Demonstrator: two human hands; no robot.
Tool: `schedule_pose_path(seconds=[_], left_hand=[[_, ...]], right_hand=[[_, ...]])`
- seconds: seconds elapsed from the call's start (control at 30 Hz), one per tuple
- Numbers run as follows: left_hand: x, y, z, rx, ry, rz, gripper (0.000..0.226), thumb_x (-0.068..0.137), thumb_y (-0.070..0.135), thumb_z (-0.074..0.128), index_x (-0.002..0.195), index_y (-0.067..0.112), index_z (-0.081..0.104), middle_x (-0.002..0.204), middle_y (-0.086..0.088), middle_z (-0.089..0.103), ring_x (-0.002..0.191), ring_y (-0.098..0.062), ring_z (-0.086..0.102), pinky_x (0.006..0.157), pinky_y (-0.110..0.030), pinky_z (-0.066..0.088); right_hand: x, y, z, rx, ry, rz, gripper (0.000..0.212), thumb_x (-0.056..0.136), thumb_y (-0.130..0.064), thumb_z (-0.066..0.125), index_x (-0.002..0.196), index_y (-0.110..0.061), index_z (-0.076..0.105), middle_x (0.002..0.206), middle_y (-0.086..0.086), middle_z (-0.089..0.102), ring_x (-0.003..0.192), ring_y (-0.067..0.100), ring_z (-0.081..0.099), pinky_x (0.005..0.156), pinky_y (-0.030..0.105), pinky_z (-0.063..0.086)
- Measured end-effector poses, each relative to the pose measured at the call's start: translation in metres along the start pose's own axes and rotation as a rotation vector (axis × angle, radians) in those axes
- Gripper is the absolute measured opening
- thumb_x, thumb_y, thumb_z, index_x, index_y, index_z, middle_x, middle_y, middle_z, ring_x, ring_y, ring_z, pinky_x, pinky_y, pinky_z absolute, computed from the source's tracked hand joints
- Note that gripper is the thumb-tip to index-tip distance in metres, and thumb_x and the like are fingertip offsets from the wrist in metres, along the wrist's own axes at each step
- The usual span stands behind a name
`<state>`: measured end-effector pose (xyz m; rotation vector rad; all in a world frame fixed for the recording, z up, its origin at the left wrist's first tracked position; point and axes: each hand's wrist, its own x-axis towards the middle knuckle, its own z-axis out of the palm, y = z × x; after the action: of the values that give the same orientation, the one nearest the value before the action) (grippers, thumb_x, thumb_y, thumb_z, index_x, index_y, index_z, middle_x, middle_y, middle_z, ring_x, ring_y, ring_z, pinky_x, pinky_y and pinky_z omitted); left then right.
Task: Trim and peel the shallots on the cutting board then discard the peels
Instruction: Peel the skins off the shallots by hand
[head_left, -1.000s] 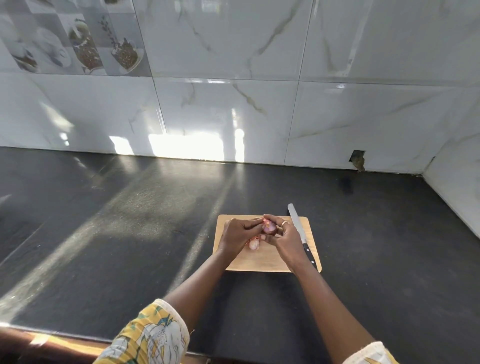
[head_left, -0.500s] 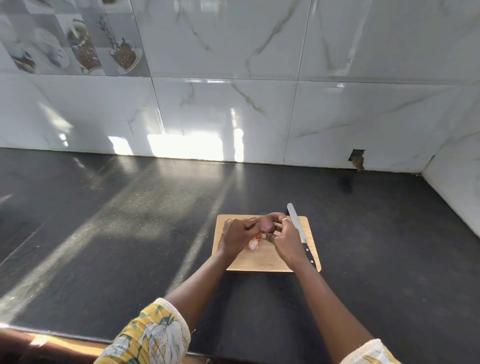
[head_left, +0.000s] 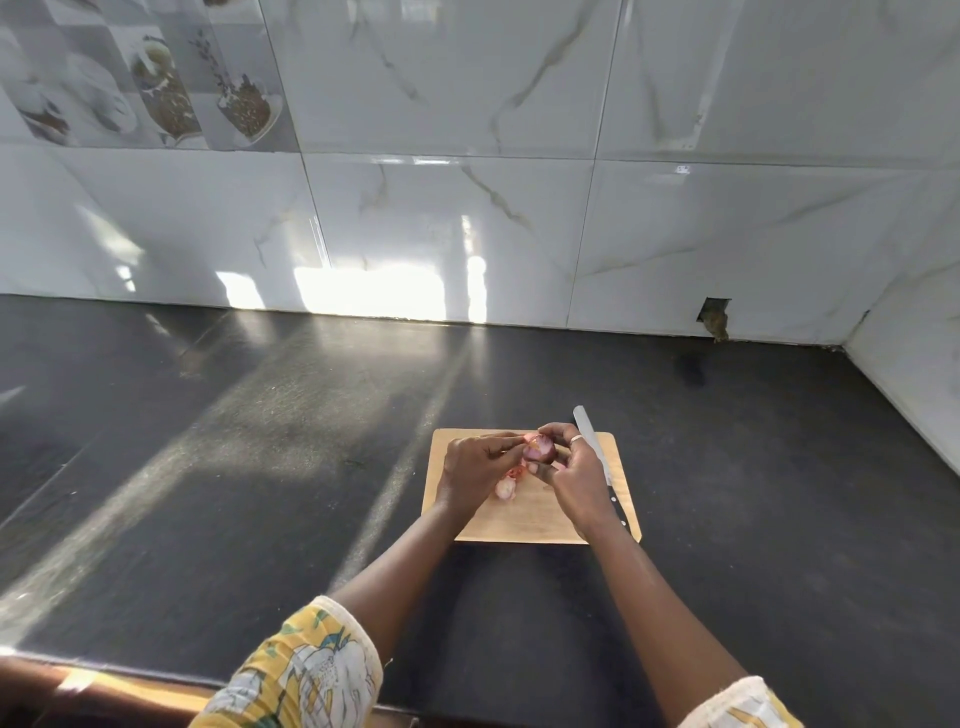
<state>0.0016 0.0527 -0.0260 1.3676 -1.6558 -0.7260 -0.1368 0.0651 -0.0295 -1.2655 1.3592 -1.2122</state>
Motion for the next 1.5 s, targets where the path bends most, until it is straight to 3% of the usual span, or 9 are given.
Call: schedule_pose_path(seconds=[0.33,0.5,0.57,0.67,0.8,0.97,1.17,1.27,1.5], left_hand=[[0.001,0.005,0.003,0.061,0.034,-0.099,0.014,0.081,0.017,0.067,0.091,0.013,0.075,0.086,-0.003,0.075,0.077,-0.01,0.067,0.071,-0.027,0.051],[0.004,0.009,0.006,0.186,0.061,-0.138,0.017,0.08,0.019,0.065,0.09,0.008,0.074,0.087,-0.008,0.074,0.08,-0.021,0.068,0.072,-0.028,0.051],[0.004,0.011,0.006,0.218,0.067,-0.158,0.018,0.079,0.02,0.065,0.089,0.007,0.073,0.087,-0.009,0.074,0.081,-0.022,0.067,0.072,-0.027,0.048],[0.004,0.011,0.005,0.204,0.072,-0.168,0.017,0.078,0.019,0.067,0.088,0.007,0.072,0.087,-0.008,0.073,0.08,-0.022,0.066,0.072,-0.027,0.048],[0.004,0.008,0.001,0.151,0.052,-0.235,0.011,0.076,0.018,0.07,0.083,0.009,0.071,0.08,-0.004,0.07,0.076,-0.019,0.064,0.071,-0.031,0.051],[0.0,0.0,-0.005,0.125,0.055,-0.324,0.004,0.075,0.014,0.066,0.071,0.016,0.067,0.068,0.003,0.063,0.067,-0.015,0.059,0.062,-0.025,0.044],[0.0,-0.004,-0.005,0.143,0.074,-0.306,0.017,0.083,0.024,0.062,0.087,0.011,0.073,0.08,-0.004,0.072,0.071,-0.014,0.062,0.066,-0.023,0.043],[0.001,-0.006,-0.004,0.146,0.078,-0.295,0.017,0.083,0.026,0.064,0.087,0.011,0.072,0.08,-0.004,0.072,0.071,-0.014,0.062,0.065,-0.022,0.043],[0.001,-0.006,-0.001,0.085,-0.025,-0.214,0.023,0.086,0.018,0.054,0.101,0.019,0.071,0.093,-0.001,0.073,0.086,-0.015,0.066,0.08,-0.027,0.049]], right_hand=[[0.003,0.007,0.001,-0.115,-0.004,-0.008,0.043,0.077,0.006,0.07,0.1,-0.028,0.056,0.106,0.001,0.067,0.104,0.016,0.062,0.092,0.031,0.052],[0.001,0.008,0.002,-0.092,0.017,0.003,0.046,0.079,0.009,0.067,0.103,-0.029,0.056,0.105,-0.005,0.065,0.104,0.013,0.061,0.086,0.019,0.05],[0.0,0.008,0.003,-0.06,0.023,0.01,0.049,0.079,0.01,0.065,0.099,-0.034,0.056,0.106,-0.005,0.064,0.105,0.012,0.06,0.088,0.022,0.051],[-0.001,0.009,0.005,0.048,0.026,0.044,0.05,0.079,0.013,0.063,0.096,-0.035,0.058,0.107,-0.005,0.065,0.106,0.013,0.06,0.091,0.03,0.053],[-0.001,0.01,0.004,0.257,0.032,0.093,0.047,0.079,0.017,0.06,0.1,-0.026,0.06,0.108,0.002,0.064,0.107,0.02,0.06,0.086,0.03,0.054],[0.0,0.003,0.002,0.636,0.012,0.158,0.038,0.085,0.022,0.046,0.101,-0.01,0.056,0.104,0.011,0.06,0.095,0.023,0.061,0.078,0.028,0.057],[-0.002,0.003,0.002,0.602,-0.041,0.204,0.029,0.091,0.01,0.048,0.108,-0.013,0.057,0.116,0.013,0.059,0.1,0.025,0.062,0.069,0.028,0.059],[-0.001,0.005,0.002,0.618,-0.064,0.209,0.028,0.093,0.005,0.047,0.111,-0.016,0.055,0.115,0.011,0.061,0.099,0.025,0.063,0.073,0.031,0.059],[0.0,0.007,0.001,0.697,-0.05,0.215,0.034,0.094,0.013,0.04,0.108,-0.013,0.056,0.111,0.012,0.061,0.104,0.025,0.061,0.078,0.028,0.058]])
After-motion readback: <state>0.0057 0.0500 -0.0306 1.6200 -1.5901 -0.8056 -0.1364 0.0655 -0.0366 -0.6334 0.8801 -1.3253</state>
